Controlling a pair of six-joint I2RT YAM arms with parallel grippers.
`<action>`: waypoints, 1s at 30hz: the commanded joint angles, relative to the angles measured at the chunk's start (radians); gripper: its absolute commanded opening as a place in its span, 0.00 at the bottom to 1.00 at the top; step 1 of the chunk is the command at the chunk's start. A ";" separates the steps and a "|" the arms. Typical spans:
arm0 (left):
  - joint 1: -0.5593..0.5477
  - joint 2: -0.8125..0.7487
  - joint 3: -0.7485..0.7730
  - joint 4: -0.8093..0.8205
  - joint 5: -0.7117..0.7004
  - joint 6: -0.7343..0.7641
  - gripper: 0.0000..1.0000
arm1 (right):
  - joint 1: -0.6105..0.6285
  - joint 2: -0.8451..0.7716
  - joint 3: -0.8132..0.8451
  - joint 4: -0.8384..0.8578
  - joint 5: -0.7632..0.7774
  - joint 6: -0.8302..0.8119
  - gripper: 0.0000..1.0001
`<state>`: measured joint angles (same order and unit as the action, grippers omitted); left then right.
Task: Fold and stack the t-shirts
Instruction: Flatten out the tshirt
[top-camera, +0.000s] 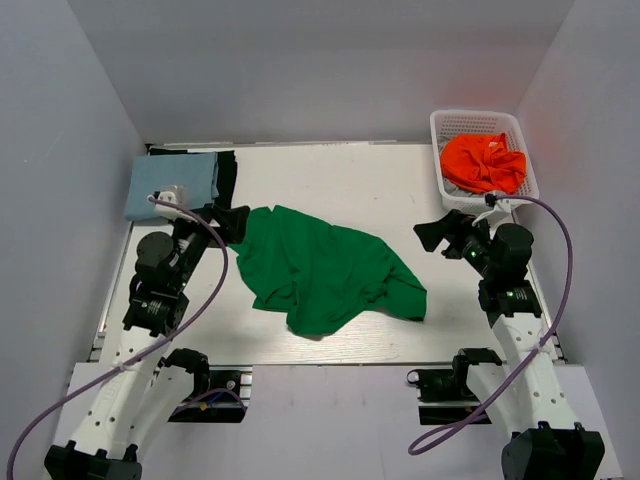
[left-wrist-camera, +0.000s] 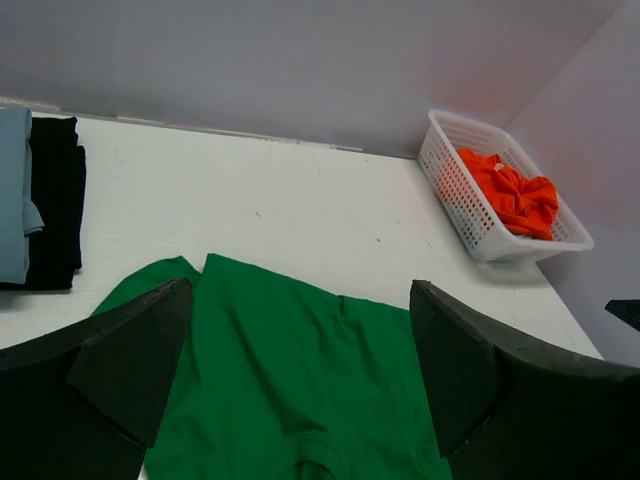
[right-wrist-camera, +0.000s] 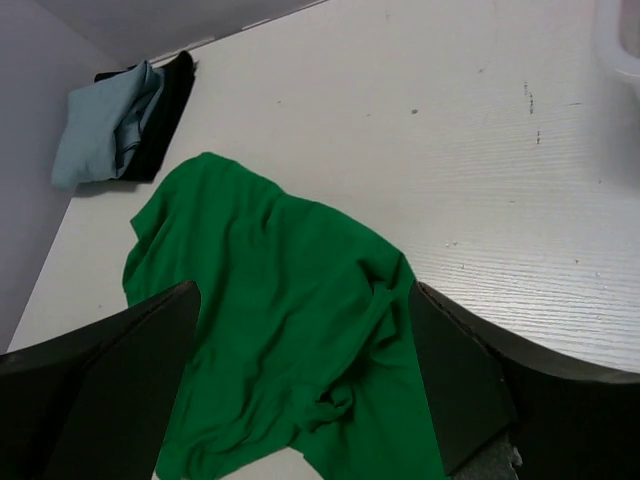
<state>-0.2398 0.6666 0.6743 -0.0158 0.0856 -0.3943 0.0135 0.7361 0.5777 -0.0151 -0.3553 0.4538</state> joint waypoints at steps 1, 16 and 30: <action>0.005 -0.045 -0.015 -0.044 -0.024 -0.043 1.00 | 0.000 -0.017 0.037 -0.008 -0.077 -0.035 0.90; -0.012 0.437 0.093 -0.365 -0.236 -0.206 1.00 | 0.035 0.062 0.156 -0.282 -0.189 -0.135 0.90; -0.012 0.682 0.030 -0.349 -0.159 -0.235 1.00 | 0.454 0.183 0.056 -0.250 -0.127 -0.075 0.90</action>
<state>-0.2462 1.3666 0.7444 -0.3775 -0.0704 -0.6094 0.3553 0.8665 0.6300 -0.2890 -0.5182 0.3656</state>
